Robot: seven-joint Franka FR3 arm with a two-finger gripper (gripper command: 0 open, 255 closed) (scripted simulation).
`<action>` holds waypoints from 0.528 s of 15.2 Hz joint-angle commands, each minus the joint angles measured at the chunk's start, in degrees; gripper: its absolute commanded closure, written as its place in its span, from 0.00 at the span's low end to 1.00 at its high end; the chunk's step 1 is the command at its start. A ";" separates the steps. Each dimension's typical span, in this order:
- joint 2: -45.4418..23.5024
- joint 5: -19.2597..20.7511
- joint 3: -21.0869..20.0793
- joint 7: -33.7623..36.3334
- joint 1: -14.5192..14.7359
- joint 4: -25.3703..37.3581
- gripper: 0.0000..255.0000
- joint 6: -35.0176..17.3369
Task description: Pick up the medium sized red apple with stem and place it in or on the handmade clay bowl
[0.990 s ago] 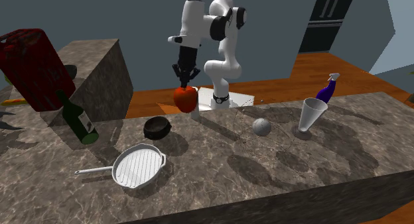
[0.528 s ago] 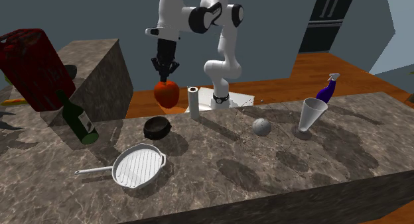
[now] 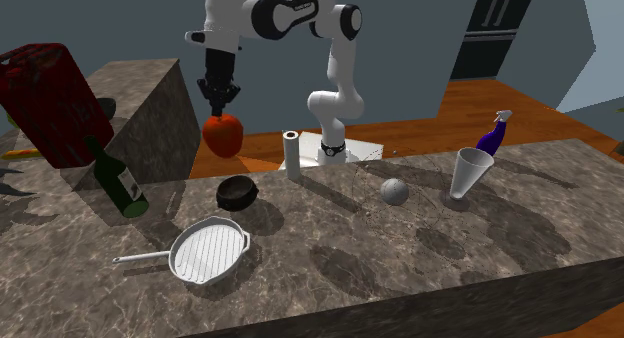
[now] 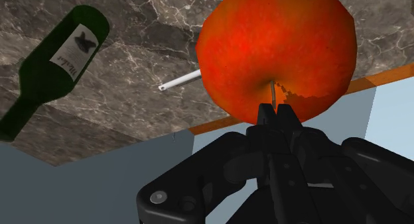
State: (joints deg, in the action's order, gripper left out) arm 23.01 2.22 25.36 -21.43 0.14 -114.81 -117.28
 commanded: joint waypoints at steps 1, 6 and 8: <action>-0.06 -0.04 0.30 -0.37 -0.05 -1.03 1.00 -1.13; 0.34 0.14 0.57 -0.62 -0.26 -5.21 1.00 -4.91; 0.42 0.19 0.71 -0.74 -0.33 -6.80 1.00 -6.43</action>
State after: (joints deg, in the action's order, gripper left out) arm 23.34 2.35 26.11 -22.24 -0.17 -120.78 -122.92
